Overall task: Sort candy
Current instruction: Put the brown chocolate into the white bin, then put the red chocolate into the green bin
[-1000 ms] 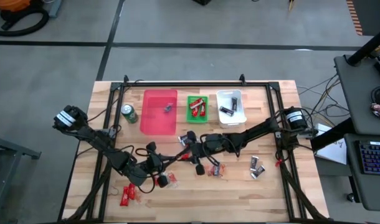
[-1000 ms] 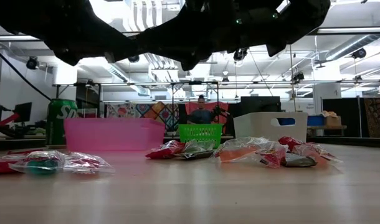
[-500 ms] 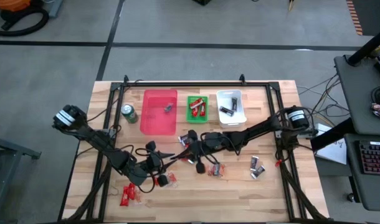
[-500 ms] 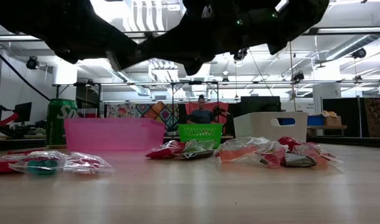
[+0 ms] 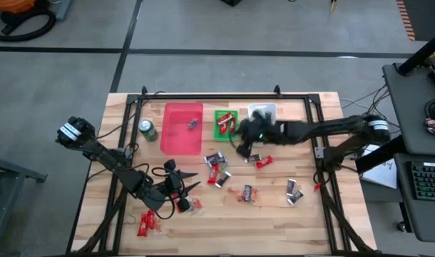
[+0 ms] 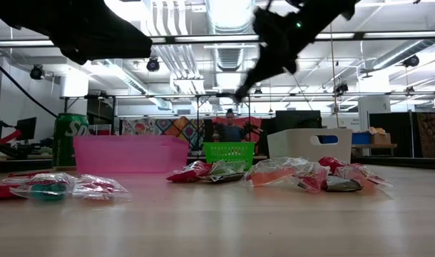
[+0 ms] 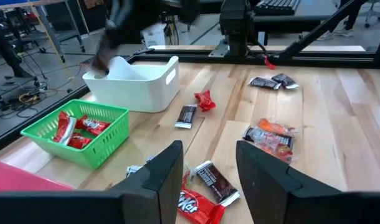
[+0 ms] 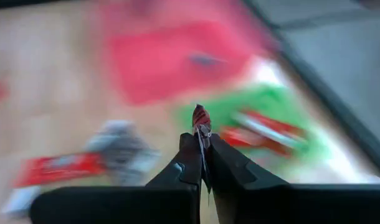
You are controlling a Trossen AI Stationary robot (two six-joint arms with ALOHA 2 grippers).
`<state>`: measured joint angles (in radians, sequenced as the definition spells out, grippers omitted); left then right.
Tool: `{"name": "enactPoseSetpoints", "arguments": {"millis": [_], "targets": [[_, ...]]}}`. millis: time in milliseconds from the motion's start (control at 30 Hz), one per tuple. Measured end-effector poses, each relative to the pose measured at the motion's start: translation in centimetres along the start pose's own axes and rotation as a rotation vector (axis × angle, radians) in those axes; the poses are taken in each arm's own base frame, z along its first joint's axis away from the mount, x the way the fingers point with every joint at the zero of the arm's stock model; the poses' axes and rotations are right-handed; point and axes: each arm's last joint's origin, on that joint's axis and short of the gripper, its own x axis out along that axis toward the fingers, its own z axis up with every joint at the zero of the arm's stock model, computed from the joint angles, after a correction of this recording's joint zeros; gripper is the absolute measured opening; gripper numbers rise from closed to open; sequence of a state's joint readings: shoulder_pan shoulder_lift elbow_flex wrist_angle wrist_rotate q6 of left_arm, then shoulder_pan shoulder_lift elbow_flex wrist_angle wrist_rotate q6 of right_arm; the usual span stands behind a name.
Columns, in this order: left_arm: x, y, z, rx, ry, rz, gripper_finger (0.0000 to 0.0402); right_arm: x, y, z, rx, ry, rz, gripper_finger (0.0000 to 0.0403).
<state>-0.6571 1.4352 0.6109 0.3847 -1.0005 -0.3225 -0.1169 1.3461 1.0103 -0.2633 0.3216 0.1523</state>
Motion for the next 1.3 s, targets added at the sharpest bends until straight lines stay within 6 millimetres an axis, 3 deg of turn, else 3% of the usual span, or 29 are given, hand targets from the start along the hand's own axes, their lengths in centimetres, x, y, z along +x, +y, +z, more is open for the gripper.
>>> {"name": "enactPoseSetpoints", "arguments": {"millis": [200, 300, 400, 600, 800, 1033, 1300], "targets": [[0.0, 0.0, 0.0, 0.005, -0.002, 0.009, 0.0133, -0.9, -7.1, -1.2, 0.238, 0.179, -0.246, 0.0012], [0.0, 0.0, 0.0, 0.007, -0.002, 0.011, 0.0133, -0.1, -9.6, -2.2, 0.318, 0.267, -0.309, 0.0012], [0.0, 0.0, 0.0, 0.007, -0.001, 0.012, 0.0133, 1.4, -11.2, -3.3, 0.358, 0.341, -0.267, 0.0013], [0.0, 0.0, 0.0, 0.008, -0.001, 0.012, 0.0133, 4.1, -12.1, -4.6, 0.374, 0.414, -0.262, 0.0013], [0.0, 0.0, -0.1, 0.005, -0.001, 0.013, 0.0133, 5.0, -12.2, -5.2, 0.367, 0.446, -0.274, 0.0041], [0.0, 0.0, -0.1, -0.013, -0.001, 0.012, 0.0133, 4.6, -12.7, -5.0, 0.378, 0.428, -0.311, 0.0112], [0.0, 0.0, 0.0, -0.078, -0.001, 0.013, 0.0133, 2.0, -12.5, -3.2, 0.388, 0.331, -0.296, 0.0121]]}}
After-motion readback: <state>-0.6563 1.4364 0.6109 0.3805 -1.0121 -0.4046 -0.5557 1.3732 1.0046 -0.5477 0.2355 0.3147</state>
